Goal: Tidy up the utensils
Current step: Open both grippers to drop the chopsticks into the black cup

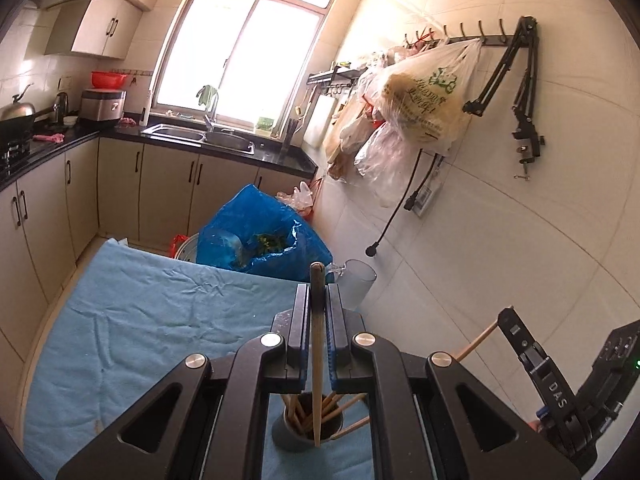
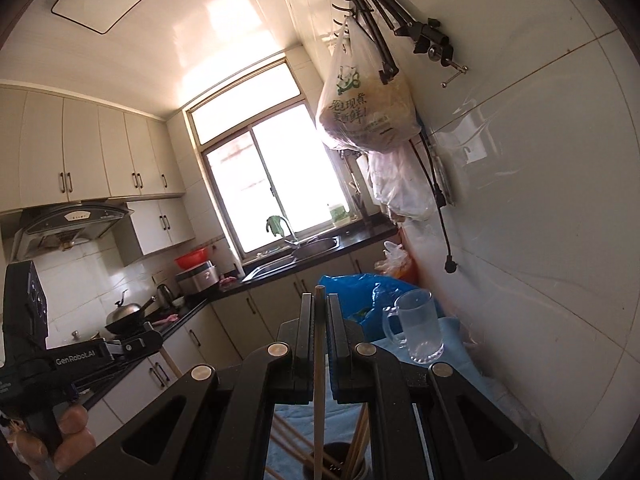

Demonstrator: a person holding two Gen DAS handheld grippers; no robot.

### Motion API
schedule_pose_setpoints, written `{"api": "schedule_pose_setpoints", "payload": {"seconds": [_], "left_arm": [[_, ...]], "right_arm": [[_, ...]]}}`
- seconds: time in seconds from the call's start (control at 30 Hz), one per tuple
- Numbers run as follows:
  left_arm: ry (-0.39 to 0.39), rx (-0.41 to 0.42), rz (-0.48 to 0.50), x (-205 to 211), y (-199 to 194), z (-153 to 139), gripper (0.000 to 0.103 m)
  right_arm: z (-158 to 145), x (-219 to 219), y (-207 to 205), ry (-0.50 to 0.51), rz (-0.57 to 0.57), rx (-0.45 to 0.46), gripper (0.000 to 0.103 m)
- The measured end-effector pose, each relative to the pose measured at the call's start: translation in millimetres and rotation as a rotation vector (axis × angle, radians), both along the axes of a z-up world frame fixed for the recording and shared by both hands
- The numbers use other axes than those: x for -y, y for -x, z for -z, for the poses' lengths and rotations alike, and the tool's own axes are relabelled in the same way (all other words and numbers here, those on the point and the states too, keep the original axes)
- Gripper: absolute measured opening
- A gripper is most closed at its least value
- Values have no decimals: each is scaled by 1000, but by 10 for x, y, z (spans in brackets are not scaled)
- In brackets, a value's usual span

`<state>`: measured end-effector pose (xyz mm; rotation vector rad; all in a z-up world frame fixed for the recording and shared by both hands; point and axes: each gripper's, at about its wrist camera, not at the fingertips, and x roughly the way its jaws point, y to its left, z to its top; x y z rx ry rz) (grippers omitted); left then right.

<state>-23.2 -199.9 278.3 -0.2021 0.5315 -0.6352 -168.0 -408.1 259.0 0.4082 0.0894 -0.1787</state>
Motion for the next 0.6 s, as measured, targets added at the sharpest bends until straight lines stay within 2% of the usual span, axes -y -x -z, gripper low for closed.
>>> {"api": "schedule_pose_setpoints", "payload": {"seconds": [0.37,0.6], "left_arm": [[-44,-49,-24,200,-224,524,7],[-85,-62,-3,270,-206,622,7]], "right_arm": [[365,63,-148,-2,-2,-72,6],[480,3,-161,3,-15,-115,7]]}}
